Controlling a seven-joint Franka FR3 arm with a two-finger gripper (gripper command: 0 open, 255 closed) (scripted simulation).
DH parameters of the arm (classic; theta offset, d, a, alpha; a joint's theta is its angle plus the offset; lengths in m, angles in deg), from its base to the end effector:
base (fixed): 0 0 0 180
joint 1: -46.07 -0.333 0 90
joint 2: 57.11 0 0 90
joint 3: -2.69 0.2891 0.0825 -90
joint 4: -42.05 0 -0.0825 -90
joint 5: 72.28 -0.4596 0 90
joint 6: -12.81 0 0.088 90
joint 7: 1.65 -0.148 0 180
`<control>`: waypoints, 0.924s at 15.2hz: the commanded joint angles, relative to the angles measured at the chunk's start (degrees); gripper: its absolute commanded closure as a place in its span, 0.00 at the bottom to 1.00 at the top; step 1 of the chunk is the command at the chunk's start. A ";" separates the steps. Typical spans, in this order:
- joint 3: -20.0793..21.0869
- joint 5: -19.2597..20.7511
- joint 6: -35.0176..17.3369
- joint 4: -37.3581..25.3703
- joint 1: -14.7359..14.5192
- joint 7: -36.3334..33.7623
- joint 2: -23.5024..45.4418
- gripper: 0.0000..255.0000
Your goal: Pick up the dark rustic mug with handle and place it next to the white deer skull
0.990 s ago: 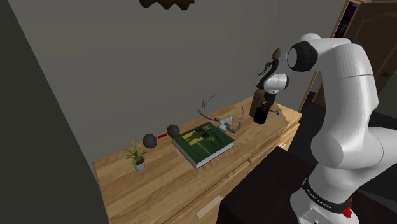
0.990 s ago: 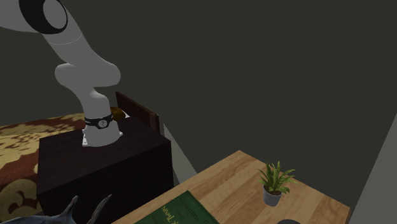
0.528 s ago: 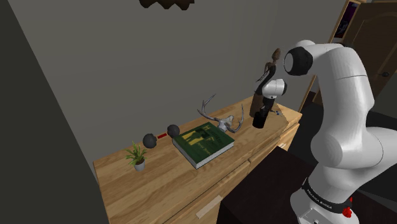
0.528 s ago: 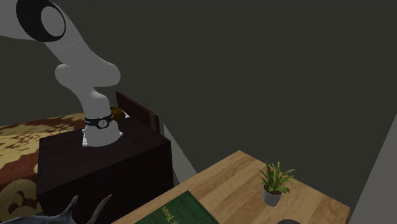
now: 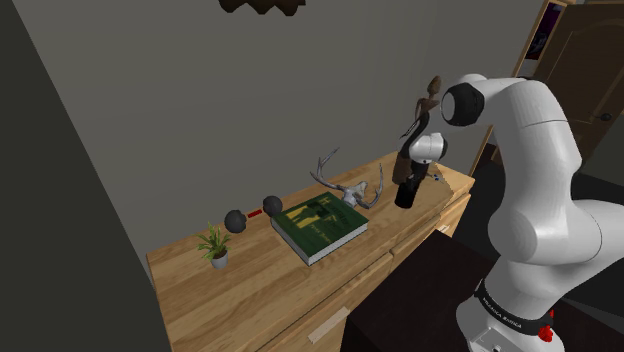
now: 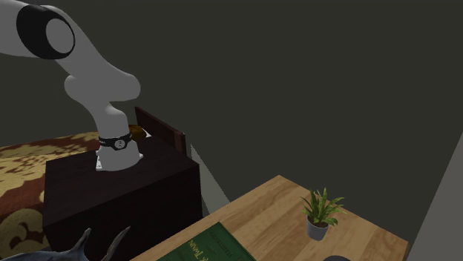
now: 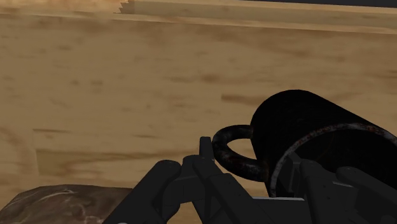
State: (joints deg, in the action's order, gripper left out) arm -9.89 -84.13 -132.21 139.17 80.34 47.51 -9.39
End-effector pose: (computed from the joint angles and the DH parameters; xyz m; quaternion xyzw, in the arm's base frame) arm 0.4745 -0.5094 0.0030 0.9993 -0.0279 -0.0050 0.0248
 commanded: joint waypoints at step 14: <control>0.27 -0.21 -0.72 -0.71 0.23 0.07 1.38 0.00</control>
State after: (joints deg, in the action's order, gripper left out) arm -9.62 -84.34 -132.93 138.46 80.57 47.58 -8.01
